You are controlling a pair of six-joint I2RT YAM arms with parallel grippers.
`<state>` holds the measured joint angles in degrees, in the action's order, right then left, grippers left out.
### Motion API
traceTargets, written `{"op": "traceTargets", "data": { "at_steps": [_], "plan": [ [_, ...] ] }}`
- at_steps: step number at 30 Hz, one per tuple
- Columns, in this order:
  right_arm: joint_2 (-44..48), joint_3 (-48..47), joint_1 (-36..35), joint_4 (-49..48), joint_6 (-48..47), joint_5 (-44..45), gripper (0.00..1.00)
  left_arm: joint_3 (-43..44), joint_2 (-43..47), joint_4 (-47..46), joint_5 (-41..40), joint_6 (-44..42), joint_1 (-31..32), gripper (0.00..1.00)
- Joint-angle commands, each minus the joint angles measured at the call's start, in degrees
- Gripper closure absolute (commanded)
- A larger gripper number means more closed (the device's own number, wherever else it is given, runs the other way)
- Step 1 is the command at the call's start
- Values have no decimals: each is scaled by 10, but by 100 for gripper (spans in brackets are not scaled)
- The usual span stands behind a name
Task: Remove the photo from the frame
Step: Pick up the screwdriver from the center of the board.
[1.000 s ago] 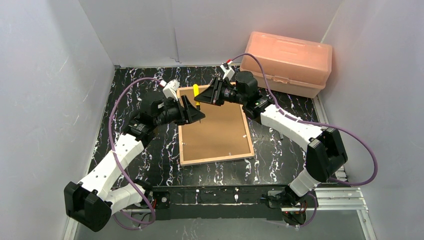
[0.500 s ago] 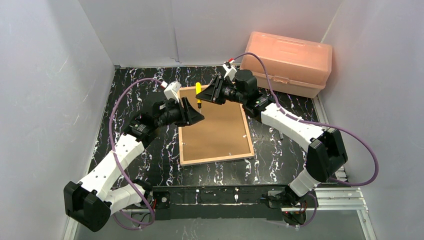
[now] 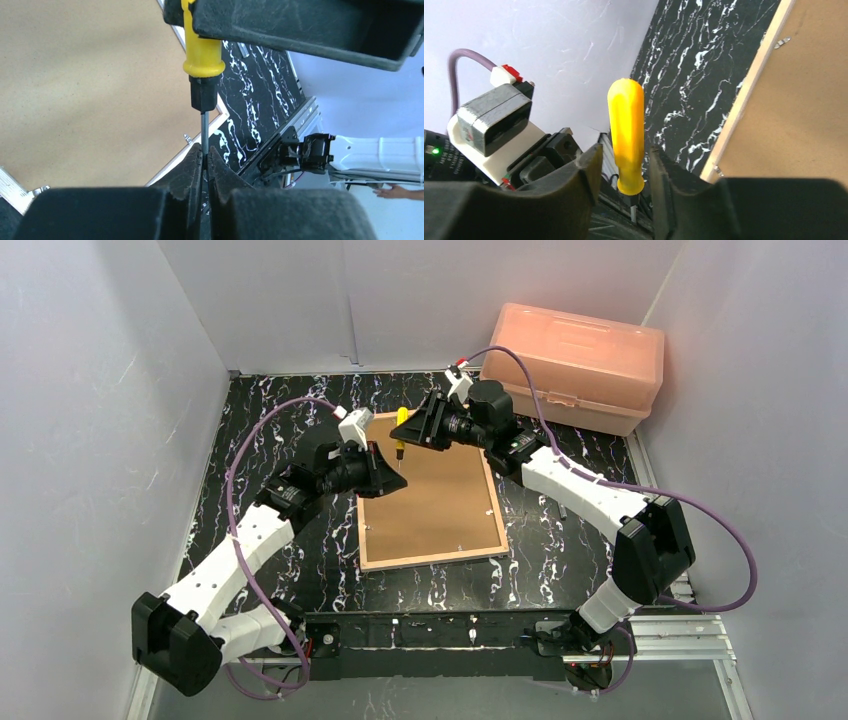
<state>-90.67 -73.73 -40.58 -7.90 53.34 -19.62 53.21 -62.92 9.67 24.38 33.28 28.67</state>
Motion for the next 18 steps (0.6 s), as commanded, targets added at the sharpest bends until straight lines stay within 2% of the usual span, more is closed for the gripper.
{"op": "traceTargets", "data": {
  "at_steps": [1,3,5,12,15,18],
  "plan": [
    [30,-14,0,21,-37,-14,38,22,7,31,11,-64,4,100],
    [34,-20,7,58,-72,-35,15,19,14,42,11,-91,4,100],
    [31,-34,26,118,-108,-78,4,16,19,59,19,-124,3,100],
    [26,-55,124,265,-247,-281,3,22,24,135,112,-267,3,100],
    [34,-40,128,256,-256,-354,3,22,19,162,157,-310,3,100],
    [61,10,121,180,-207,-376,4,25,10,180,170,-324,3,100]
  ]
}}
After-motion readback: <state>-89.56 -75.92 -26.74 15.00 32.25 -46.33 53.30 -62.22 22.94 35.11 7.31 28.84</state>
